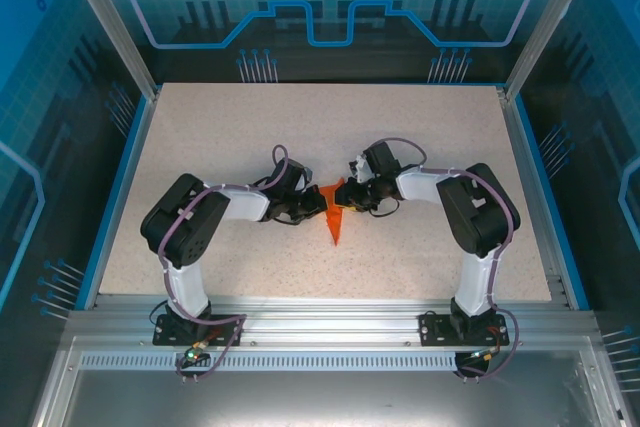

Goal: Fold a paper plane with a square sheet of paper (fold left side to right side)

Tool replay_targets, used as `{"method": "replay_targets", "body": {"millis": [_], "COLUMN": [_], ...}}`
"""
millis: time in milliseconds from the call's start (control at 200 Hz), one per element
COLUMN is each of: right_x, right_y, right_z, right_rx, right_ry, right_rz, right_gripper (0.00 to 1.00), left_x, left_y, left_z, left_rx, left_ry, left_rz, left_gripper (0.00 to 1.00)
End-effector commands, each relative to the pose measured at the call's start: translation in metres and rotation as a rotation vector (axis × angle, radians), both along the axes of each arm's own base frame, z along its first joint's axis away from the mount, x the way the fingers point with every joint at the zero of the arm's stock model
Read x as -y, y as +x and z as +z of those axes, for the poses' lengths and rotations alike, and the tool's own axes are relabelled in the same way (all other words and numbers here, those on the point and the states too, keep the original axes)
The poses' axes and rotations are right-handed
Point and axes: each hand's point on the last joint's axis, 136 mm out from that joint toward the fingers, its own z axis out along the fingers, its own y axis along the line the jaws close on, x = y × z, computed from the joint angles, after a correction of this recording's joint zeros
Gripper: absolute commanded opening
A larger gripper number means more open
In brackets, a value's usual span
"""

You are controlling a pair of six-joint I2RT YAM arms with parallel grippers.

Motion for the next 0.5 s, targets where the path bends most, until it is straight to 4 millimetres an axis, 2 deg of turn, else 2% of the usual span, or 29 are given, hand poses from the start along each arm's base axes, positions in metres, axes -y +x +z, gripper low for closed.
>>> {"method": "replay_targets", "body": {"millis": [0, 305, 395, 495], "right_x": [-0.005, 0.000, 0.000, -0.003], "right_y": [-0.007, -0.011, -0.009, -0.003], "right_z": [-0.010, -0.021, -0.008, 0.023], "right_rx": [-0.024, -0.070, -0.030, 0.039], "right_ry": [-0.032, -0.098, -0.066, 0.029], "right_rz": [0.031, 0.036, 0.032, 0.024], "right_gripper": [0.27, 0.28, 0.28, 0.29], "left_x": [-0.021, -0.026, -0.026, -0.026], "left_y": [-0.014, -0.021, -0.023, -0.025], "left_z": [-0.016, -0.026, -0.028, -0.031], "left_rx": [-0.043, -0.061, -0.067, -0.074], "left_ry": [0.089, 0.104, 0.105, 0.102], "left_rz": [0.009, 0.013, 0.012, 0.011], "left_gripper": [0.00, 0.00, 0.00, 0.00]}}
